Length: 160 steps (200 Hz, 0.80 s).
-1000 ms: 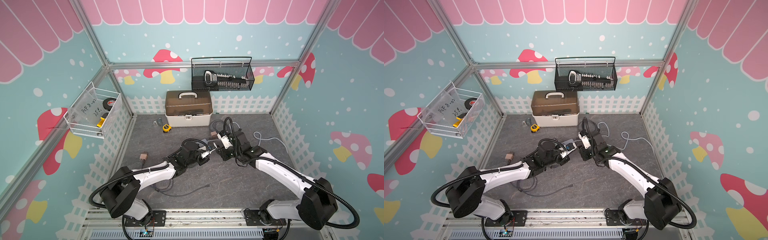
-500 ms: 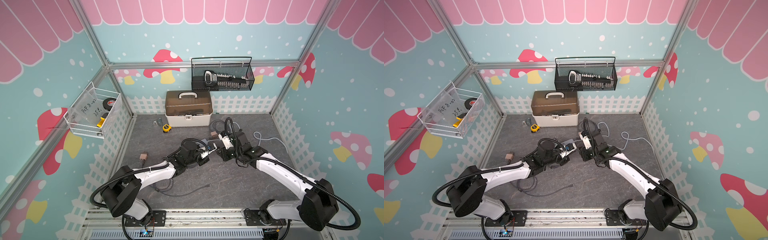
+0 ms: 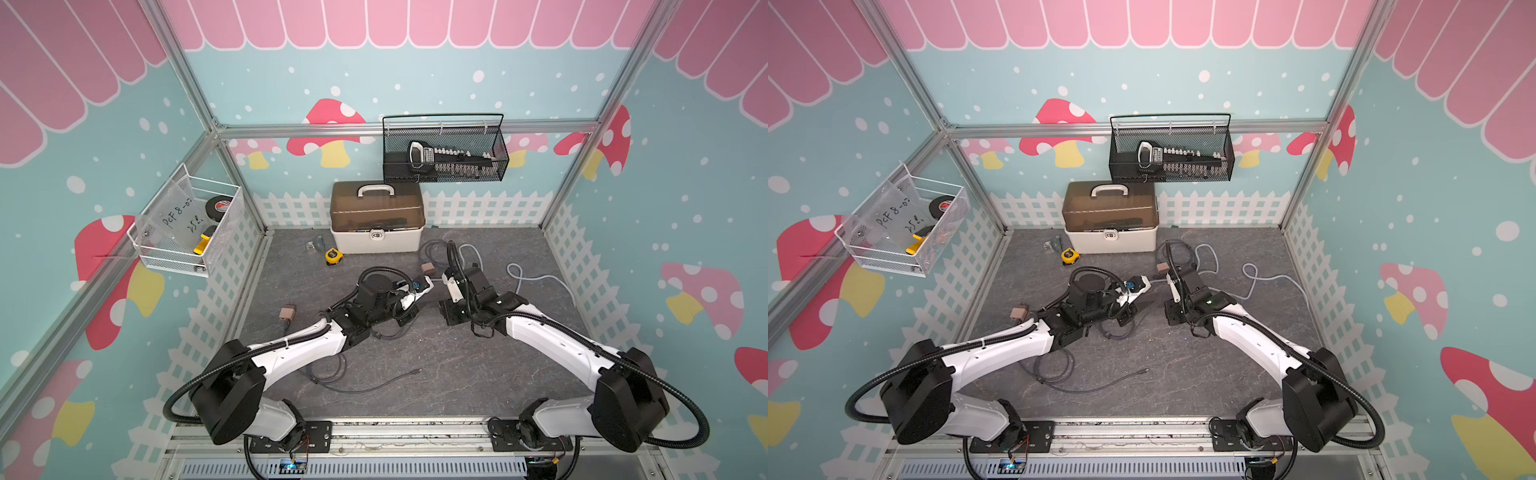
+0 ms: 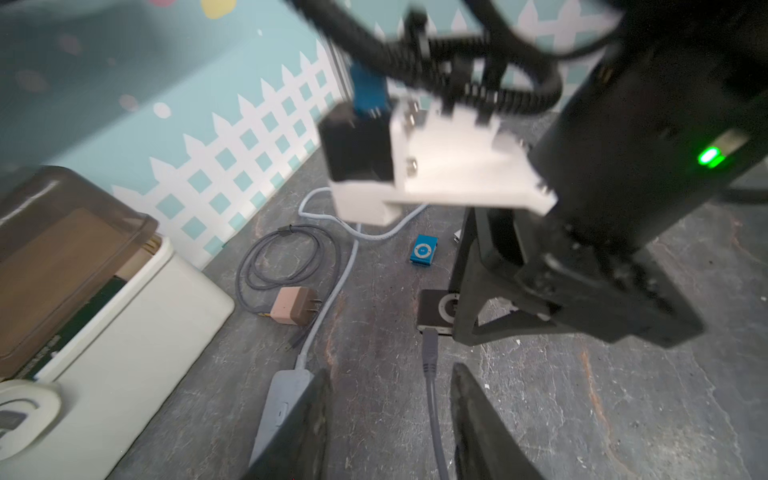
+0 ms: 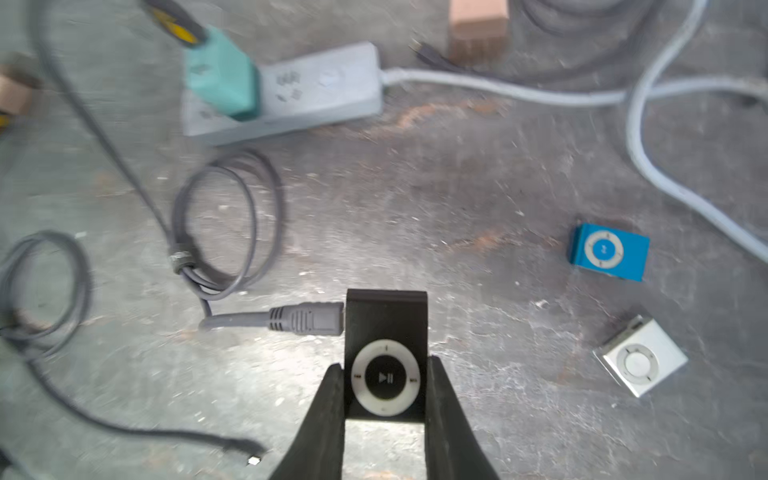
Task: Charge mp3
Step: Place the MP3 player at the center of the board.
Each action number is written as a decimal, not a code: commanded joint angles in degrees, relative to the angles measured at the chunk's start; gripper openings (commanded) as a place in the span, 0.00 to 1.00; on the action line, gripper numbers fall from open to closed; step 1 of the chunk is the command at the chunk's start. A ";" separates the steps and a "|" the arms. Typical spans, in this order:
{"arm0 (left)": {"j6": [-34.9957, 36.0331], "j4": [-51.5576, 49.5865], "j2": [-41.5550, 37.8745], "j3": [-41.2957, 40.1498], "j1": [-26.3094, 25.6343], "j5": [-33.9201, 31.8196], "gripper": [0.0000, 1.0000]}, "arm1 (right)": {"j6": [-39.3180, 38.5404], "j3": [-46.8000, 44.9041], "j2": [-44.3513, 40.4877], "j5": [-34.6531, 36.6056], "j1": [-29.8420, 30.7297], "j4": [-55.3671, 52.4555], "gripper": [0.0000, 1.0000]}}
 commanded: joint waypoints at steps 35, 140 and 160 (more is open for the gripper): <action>-9.12 -12.08 -8.89 2.91 7.07 -5.84 0.59 | 7.04 -0.39 13.10 3.27 0.05 1.21 0.00; -15.84 -21.76 -5.61 8.85 14.67 -8.99 0.61 | 9.08 1.49 18.70 10.63 2.08 1.19 0.49; -15.43 -21.65 -4.76 9.93 15.27 -8.49 0.62 | 4.80 2.20 15.21 11.75 2.08 0.42 0.54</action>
